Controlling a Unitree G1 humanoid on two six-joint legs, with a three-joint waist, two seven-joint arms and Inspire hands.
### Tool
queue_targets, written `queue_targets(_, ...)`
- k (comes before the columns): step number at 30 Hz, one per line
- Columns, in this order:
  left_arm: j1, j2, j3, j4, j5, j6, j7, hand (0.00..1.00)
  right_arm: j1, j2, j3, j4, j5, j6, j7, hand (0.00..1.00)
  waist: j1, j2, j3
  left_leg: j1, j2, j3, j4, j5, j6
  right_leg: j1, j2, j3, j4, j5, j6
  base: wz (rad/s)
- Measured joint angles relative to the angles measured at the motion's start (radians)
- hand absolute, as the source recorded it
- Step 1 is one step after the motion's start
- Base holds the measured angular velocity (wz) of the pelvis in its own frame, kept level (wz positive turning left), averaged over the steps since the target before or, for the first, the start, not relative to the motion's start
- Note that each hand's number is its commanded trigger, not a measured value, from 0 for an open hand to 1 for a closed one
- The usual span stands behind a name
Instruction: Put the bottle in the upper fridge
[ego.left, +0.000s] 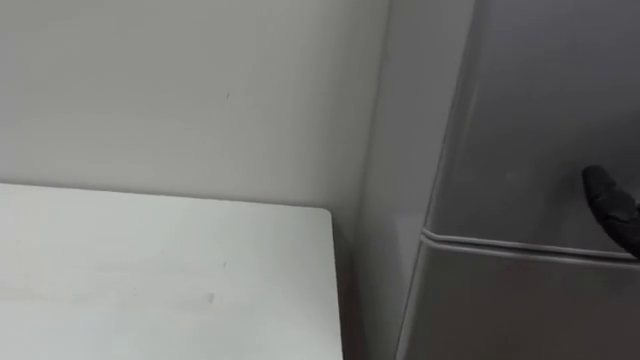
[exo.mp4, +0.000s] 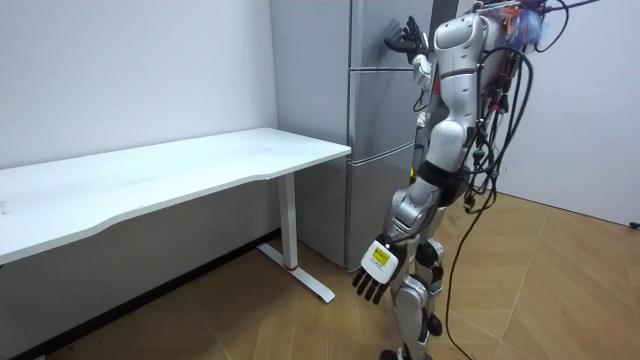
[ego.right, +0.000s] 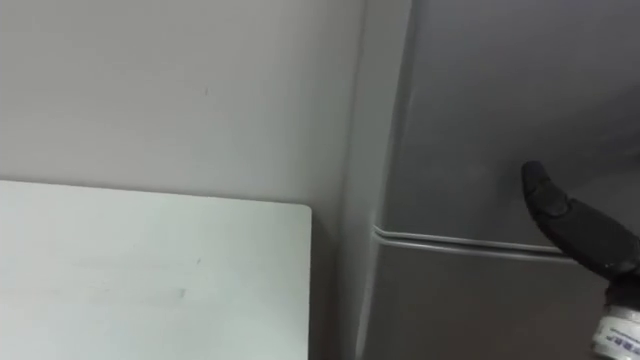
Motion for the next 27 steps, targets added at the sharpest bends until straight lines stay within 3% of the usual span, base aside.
queue_targets(7, -0.002, 0.000, 0.000, -0.021, -0.001, 0.018, -0.004, 0.00, -0.015, -0.007, -0.007, 0.025, -0.020, 0.007, -0.016, 0.00, 0.022, 0.003, -0.0028, -0.018, -0.001, -0.001, 0.011, 0.007, 0.004, -0.013, -0.001, 0.000, 0.003, 0.011, -0.003, 0.00)
queue_targets(10, 0.001, 0.000, 0.001, -0.021, -0.003, 0.019, -0.005, 0.00, -0.014, -0.007, -0.006, 0.005, 0.014, 0.013, -0.016, 0.00, 0.019, 0.003, -0.0042, -0.018, -0.001, -0.004, 0.007, 0.011, 0.004, -0.011, 0.000, -0.001, -0.001, 0.022, -0.015, 0.00)
queue_targets(19, 0.018, 0.000, 0.009, -0.022, -0.001, -0.008, -0.020, 0.00, -0.014, -0.013, -0.069, 0.003, 0.096, 0.023, -0.001, 0.00, -0.021, 0.002, -0.0108, -0.014, -0.003, -0.013, 0.004, 0.013, 0.007, 0.006, 0.000, -0.010, -0.018, 0.028, -0.009, 0.03)
queue_targets(24, 0.040, -0.006, 0.060, -0.050, -0.003, -0.009, -0.020, 0.00, 0.007, -0.070, -0.158, -0.020, 0.149, 0.098, -0.022, 0.00, -0.041, 0.000, -0.0139, -0.014, -0.006, -0.023, -0.013, 0.013, 0.007, 0.002, 0.002, -0.010, -0.020, 0.022, -0.004, 0.06)
queue_targets(27, 0.046, -0.004, 0.063, -0.050, -0.008, -0.009, -0.020, 0.00, 0.037, -0.103, -0.196, -0.021, 0.176, 0.120, -0.050, 0.00, -0.044, 0.004, -0.0170, -0.009, -0.008, -0.023, -0.020, 0.013, 0.007, 0.002, 0.001, -0.010, -0.018, 0.016, -0.001, 0.00)
